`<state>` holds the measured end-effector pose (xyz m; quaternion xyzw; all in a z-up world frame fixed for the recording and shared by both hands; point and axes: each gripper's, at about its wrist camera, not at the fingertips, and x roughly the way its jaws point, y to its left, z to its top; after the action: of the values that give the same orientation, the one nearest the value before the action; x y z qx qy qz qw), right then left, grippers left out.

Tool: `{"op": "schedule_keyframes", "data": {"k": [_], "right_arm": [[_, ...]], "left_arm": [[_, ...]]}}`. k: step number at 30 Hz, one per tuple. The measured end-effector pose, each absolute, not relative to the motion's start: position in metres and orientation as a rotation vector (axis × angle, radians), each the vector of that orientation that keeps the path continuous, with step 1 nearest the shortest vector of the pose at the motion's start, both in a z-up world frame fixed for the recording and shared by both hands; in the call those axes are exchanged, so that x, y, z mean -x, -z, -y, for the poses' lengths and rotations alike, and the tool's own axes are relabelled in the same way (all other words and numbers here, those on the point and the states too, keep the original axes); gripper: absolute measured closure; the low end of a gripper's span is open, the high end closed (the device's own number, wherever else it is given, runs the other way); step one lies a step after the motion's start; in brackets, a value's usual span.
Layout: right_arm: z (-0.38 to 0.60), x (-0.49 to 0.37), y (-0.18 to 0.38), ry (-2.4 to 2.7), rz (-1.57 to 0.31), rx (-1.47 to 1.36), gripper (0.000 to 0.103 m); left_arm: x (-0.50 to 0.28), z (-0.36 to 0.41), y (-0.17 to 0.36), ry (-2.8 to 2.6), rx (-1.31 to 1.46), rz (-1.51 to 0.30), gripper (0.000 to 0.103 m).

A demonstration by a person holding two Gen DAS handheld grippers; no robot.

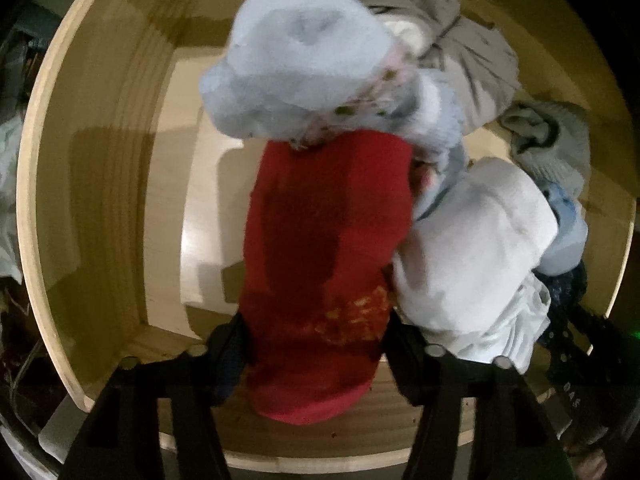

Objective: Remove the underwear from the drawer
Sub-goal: 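Grasp the red sock with the left tool and lift it out of the drawer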

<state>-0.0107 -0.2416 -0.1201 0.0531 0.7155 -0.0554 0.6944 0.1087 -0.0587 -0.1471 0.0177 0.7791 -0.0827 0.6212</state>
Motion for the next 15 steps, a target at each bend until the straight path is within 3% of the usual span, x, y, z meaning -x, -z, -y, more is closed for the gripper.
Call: {"op": "schedule_keyframes", "data": {"k": [6,15], "right_arm": [[0.241,0.011,0.12,0.123,-1.596,-0.122,0.06],[0.243,0.011,0.117,0.122,-1.591,-0.133,0.061]], "left_arm": [[-0.099,0.06,0.139,0.219,-0.077,-1.723,0.058],[-0.079,0.058,0.103,0.266,-0.103,-1.544,0.059]]}}
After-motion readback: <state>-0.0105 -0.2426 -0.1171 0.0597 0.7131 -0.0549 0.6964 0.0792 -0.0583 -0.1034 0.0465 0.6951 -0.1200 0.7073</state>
